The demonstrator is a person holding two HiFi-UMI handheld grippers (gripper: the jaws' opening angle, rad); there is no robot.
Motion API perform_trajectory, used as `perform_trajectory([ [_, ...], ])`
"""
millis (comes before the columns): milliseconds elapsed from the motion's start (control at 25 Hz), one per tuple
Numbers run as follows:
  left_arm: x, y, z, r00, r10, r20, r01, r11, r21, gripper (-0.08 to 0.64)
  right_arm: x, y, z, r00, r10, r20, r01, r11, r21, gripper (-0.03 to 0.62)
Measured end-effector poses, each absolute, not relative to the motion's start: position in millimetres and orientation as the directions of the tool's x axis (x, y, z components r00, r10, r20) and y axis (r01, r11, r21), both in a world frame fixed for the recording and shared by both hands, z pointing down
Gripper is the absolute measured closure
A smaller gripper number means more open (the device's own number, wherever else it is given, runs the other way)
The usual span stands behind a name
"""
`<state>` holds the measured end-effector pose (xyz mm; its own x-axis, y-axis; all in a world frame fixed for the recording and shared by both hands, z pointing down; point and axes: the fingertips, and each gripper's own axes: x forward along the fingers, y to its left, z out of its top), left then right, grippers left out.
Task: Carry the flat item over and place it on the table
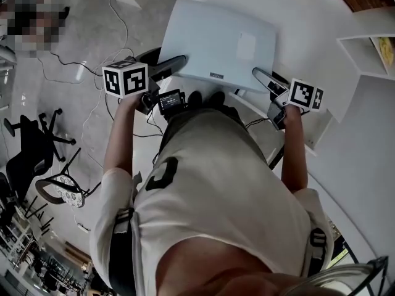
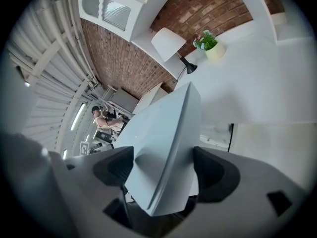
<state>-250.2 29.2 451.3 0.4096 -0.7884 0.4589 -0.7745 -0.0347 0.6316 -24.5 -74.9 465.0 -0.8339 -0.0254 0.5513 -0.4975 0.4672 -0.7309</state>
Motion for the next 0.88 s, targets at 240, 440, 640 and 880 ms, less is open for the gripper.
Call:
perform_trajectory([
  [240, -237.3, -7.7, 457.5, 0.411, -0.760, 0.505, -0.795, -0.027, 0.606, 0.204, -12.3, -112.6, 480.4, -0.846, -0.032, 0.532, -0.493, 0.426, -0.758, 0.229],
  [440, -230.0, -26.3, 469.1, 0.431, -0.738, 0.520, -0.793, -0.034, 0.609, 0.204, -0.5, -117.8, 497.3, -0.831, -0.056, 0.553, -0.531, 0.376, -0.759, 0.228],
  [640, -230.5, -89.7, 493.3, 0.501, -0.679, 0.537, -0.782, -0.089, 0.617, 0.204, 6.2, -162.8, 518.5, -0.797, -0.117, 0.592, -0.595, 0.317, -0.738, 0.227],
  [880, -236.3, -146.8, 529.8, 0.585, -0.587, 0.559, -0.762, -0.163, 0.627, 0.204, 3.9, -198.8, 548.0, -0.721, -0.207, 0.661, -0.693, 0.218, -0.687, 0.222],
])
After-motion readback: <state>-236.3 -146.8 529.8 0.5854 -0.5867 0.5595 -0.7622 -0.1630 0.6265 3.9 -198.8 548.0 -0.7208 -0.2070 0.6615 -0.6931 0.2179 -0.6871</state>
